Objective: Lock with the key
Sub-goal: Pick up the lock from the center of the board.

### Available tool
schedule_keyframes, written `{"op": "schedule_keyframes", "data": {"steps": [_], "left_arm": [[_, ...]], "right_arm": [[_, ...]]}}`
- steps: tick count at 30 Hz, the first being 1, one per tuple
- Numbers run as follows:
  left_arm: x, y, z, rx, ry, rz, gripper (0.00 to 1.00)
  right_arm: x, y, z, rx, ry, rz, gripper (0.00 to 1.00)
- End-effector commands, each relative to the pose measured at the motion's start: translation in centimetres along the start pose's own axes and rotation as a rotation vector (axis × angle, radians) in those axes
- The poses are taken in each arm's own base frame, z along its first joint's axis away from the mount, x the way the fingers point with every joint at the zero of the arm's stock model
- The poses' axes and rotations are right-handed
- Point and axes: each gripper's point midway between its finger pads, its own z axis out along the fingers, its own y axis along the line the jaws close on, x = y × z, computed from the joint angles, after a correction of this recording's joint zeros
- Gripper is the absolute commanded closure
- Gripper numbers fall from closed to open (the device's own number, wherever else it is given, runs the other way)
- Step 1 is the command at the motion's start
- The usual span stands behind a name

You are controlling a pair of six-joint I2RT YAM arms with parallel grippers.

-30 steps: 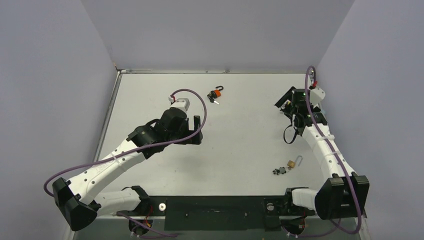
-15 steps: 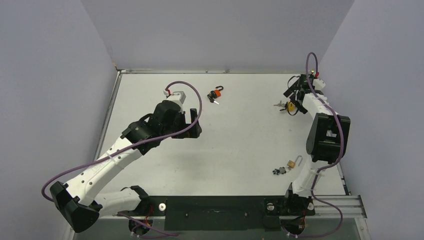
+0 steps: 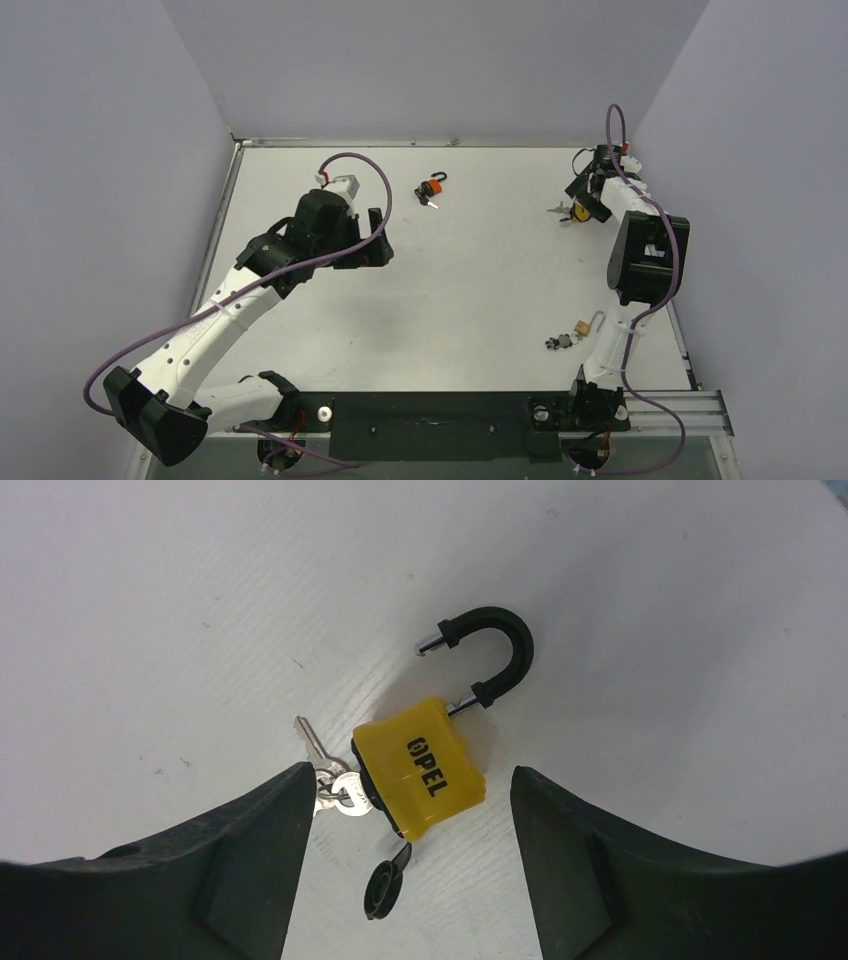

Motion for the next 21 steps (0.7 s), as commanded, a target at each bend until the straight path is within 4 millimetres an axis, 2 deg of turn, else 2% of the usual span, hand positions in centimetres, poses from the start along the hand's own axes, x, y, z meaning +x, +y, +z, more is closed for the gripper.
{"op": "schedule_keyframes", "data": {"steps": [1,12,16,21], "left_arm": [[-1.3,-1.2,-0.6,0.057,-0.022,-0.001,0.03],[-1.2,-0.5,-0.2,0.043,-0.01,-0.034,0.03],[-1.0,-0.9,-0.3,0.065,0.001,-0.045,0.03],[-0.8,-0.8,-0.2,0.065,0.012,-0.058,0.03]], "right_arm": [[-1.1,0.3,0.1,-0.007,-0.013,-0.005,0.34],[-0.2,0.6,0.7,-0.024,0.024,-0.019,0.43],[0.4,0.7,1.1,-0.03,0.045,-0.025,0.49],[0.8,0.5,1.5,-0.025,0.056,-0.03,0.53]]}}
